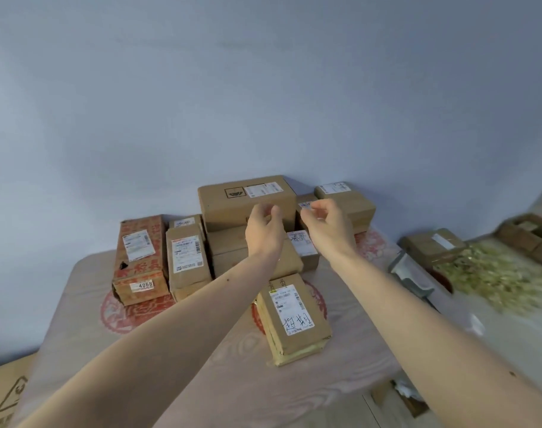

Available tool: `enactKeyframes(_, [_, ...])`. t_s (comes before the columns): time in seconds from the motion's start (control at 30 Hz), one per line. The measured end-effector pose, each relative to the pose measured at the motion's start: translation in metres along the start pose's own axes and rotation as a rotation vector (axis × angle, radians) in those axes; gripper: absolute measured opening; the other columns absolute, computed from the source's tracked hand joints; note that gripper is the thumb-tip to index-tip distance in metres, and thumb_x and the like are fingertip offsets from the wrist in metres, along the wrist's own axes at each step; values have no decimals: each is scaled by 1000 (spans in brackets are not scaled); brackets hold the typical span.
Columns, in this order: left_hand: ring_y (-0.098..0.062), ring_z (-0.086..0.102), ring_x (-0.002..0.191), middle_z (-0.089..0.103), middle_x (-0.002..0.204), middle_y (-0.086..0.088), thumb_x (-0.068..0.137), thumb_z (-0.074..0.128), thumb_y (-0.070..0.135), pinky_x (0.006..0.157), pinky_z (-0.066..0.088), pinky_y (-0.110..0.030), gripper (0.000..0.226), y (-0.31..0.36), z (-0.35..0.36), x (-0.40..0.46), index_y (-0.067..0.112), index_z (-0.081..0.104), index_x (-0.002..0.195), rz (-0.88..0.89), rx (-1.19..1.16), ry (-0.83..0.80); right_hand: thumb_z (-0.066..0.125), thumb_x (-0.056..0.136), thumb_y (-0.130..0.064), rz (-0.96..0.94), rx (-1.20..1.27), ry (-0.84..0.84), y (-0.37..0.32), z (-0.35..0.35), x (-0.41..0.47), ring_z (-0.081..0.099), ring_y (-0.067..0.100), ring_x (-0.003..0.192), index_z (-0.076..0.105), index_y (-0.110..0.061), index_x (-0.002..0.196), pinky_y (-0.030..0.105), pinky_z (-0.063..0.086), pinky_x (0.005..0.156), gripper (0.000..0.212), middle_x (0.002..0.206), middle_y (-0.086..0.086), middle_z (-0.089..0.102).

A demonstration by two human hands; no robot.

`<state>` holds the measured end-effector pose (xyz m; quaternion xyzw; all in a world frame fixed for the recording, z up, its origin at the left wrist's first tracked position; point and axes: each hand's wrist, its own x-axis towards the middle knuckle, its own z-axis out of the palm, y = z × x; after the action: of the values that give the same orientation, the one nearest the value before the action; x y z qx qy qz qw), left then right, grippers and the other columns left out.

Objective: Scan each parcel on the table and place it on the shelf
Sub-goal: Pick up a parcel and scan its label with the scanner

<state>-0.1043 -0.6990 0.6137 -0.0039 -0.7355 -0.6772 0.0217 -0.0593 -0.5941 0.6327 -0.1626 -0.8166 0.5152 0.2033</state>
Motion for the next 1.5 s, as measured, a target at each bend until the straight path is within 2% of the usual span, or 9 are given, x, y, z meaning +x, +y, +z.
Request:
enactKeyframes(0.13, [-15,54,116,59,125,3,101,45,27,98,45,-31,32,-24,44,11,18,54,130,-39,53,-42,57,97,-29,34,-32,-9,37,-19,29,53,4,91,55,-16,124,19,39,73,30,108,-7,57])
enactKeyframes(0.27, [-13,52,113,58,127,3,102,46,30,92,41,-28,34,-51,94,18,18,54,132,-113,100,-21,59,97,-30,60,-63,-59,80,-43,59,55,6,92,57,-15,123,21,38,79,31,106,-7,59])
enactKeyframes(0.4, [-19,56,116,62,123,1,101,47,31,103,46,-38,30,-68,145,16,20,57,126,-205,101,38,59,96,-29,90,-101,-154,119,-70,82,56,12,100,55,-15,125,23,39,82,32,107,-6,58])
enactKeyframes(0.57, [-14,54,109,59,122,3,101,47,31,93,42,-29,33,-87,210,13,19,55,130,-280,101,37,58,96,-31,122,-158,-206,172,-105,109,56,9,94,56,-16,122,18,40,71,30,104,-7,59])
enactKeyframes(0.7, [-21,59,110,65,119,-2,98,49,32,101,47,-39,30,-106,255,17,18,60,122,-342,131,9,60,96,-30,164,-189,-215,215,-126,130,56,9,94,58,-15,118,22,40,79,27,100,-9,58])
enactKeyframes(1.1, [-14,53,106,59,121,3,100,48,34,94,44,-31,39,-114,342,111,17,53,135,-362,142,-25,58,98,-30,200,-248,-211,267,-150,253,55,11,98,55,-14,126,25,41,83,32,107,-6,58])
enactKeyframes(1.23, [-20,56,115,59,129,2,100,46,40,102,47,-40,42,-114,364,151,19,52,136,-375,169,-61,57,98,-32,204,-266,-224,281,-151,301,56,16,113,52,-13,131,28,43,93,39,124,1,60])
enactKeyframes(1.33, [-21,48,130,51,143,1,101,44,43,106,41,-36,50,-116,382,179,19,45,145,-382,158,-97,55,99,-35,227,-288,-264,293,-151,339,53,19,125,46,-13,140,31,40,100,48,138,3,54])
enactKeyframes(1.5, [-23,38,140,39,155,-2,100,44,47,112,34,-40,60,-130,408,220,20,34,152,-448,145,-103,56,97,-38,265,-325,-346,321,-145,400,51,22,127,40,-12,144,32,40,98,56,142,6,50])
